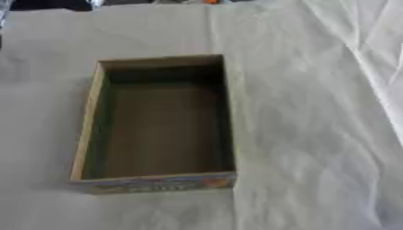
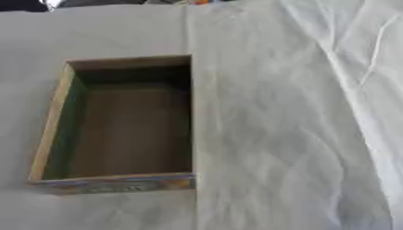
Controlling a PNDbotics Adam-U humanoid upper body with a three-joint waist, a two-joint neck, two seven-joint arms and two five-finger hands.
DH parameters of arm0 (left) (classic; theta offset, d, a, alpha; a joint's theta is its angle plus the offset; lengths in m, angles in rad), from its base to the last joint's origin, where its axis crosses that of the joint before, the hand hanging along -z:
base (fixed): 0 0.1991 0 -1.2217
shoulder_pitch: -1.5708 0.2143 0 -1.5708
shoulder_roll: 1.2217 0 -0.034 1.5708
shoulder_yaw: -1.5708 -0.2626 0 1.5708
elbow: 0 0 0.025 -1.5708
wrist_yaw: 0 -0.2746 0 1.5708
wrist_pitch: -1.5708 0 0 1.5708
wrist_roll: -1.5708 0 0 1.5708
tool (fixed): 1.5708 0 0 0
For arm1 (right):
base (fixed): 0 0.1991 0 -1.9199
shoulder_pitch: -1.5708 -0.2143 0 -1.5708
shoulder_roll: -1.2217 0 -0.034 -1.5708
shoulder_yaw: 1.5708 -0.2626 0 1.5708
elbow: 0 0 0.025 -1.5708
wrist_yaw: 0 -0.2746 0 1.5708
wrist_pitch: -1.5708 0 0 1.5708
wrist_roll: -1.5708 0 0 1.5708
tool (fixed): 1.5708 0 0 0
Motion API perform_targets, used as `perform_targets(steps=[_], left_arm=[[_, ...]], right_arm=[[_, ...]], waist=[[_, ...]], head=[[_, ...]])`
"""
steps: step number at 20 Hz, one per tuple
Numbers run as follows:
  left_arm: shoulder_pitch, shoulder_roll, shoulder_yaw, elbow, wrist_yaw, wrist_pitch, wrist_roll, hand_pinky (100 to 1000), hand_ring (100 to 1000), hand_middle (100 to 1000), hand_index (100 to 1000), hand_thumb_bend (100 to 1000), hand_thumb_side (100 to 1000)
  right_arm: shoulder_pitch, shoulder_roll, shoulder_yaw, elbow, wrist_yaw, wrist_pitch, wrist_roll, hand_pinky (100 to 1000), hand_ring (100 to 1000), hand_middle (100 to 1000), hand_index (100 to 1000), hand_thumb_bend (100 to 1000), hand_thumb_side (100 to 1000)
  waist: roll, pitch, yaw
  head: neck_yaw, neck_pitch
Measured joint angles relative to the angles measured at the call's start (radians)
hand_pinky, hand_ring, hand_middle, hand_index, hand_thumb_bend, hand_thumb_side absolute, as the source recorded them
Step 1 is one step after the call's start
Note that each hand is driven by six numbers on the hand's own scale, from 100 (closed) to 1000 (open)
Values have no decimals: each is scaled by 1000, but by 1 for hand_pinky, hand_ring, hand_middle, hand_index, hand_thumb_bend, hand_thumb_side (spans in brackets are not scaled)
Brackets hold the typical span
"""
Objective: Pick up objects on the table and place them in the box.
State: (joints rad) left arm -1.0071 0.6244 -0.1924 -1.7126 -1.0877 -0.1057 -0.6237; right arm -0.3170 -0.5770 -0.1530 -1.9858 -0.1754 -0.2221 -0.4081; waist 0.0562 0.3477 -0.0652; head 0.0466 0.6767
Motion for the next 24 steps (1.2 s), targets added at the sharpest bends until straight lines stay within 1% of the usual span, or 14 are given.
perform_targets(steps=[4, 8, 12, 14, 19, 24], left_arm=[[21, -20, -56, -85, 27, 1, -5, 288, 477, 537, 586, 100, 425], [45, -46, -120, -132, 52, 12, -32, 289, 476, 534, 581, 100, 408], [66, -72, -172, -131, 100, 29, -65, 288, 473, 528, 574, 100, 401], [77, -81, -190, -121, 126, 41, -80, 289, 473, 527, 573, 100, 397], [95, -89, -221, -115, 158, 60, -104, 290, 474, 529, 574, 100, 391], [102, -106, -250, -104, 168, 59, -137, 309, 488, 543, 587, 100, 372]], right_arm=[[-1, 0, 0, 0, -4, 0, 0, 619, 743, 726, 864, 100, 1000], [-1, 0, 0, 0, -7, 0, 0, 619, 743, 726, 864, 100, 1000], [-4, 0, 0, 0, -9, 0, 0, 619, 743, 726, 864, 100, 1000], [-4, 0, 0, 0, -10, 0, 0, 619, 743, 726, 864, 100, 1000], [-5, 0, 0, 0, -11, 0, 0, 619, 744, 726, 864, 100, 1000], [-5, 0, 0, 0, -11, 1, 1, 619, 744, 727, 864, 100, 1000]], waist=[[0, -5, 0], [1, -6, -2], [3, -9, -2], [3, -9, -2], [3, -9, -2], [3, -9, -2]], head=[[2, 4], [3, 7], [3, 9], [6, 17], [21, 34], [29, 35]])
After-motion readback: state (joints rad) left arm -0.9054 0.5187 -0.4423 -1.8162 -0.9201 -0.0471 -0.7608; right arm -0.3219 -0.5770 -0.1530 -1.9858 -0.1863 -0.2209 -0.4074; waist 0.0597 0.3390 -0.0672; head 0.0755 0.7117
